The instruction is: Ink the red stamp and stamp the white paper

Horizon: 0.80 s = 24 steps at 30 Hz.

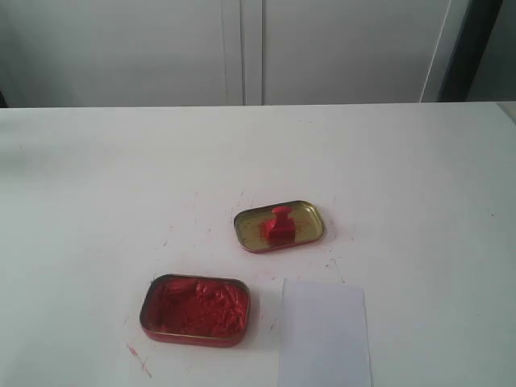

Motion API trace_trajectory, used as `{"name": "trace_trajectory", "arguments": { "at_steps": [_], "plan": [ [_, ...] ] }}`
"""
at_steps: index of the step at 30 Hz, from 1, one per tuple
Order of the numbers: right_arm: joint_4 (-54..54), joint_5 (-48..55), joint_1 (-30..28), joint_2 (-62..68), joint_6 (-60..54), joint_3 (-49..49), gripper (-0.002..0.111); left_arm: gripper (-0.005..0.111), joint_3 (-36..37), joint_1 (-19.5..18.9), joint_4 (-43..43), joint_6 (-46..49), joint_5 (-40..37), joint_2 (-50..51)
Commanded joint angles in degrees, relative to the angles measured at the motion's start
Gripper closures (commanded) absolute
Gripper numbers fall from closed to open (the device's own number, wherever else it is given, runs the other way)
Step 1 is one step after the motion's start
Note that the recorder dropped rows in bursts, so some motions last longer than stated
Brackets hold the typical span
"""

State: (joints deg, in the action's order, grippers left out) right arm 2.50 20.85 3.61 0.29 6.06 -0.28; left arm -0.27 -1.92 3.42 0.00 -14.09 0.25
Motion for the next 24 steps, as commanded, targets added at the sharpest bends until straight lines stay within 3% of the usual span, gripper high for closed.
{"name": "trace_trajectory", "arguments": {
  "at_steps": [1, 12, 24],
  "plan": [
    [0.32, -0.82, -0.27, -0.29, 0.22, 0.28, 0.108, 0.107, 0.27, 0.38, 0.19, 0.0, 0.19, -0.25],
    [0.32, -2.09, -0.27, -0.29, 0.2, 0.28, 0.108, 0.107, 0.27, 0.38, 0.19, 0.0, 0.19, -0.25],
    [0.32, -25.19, -0.27, -0.29, 0.2, 0.28, 0.108, 0.107, 0.27, 0.38, 0.19, 0.0, 0.19, -0.25]
  ]
}}
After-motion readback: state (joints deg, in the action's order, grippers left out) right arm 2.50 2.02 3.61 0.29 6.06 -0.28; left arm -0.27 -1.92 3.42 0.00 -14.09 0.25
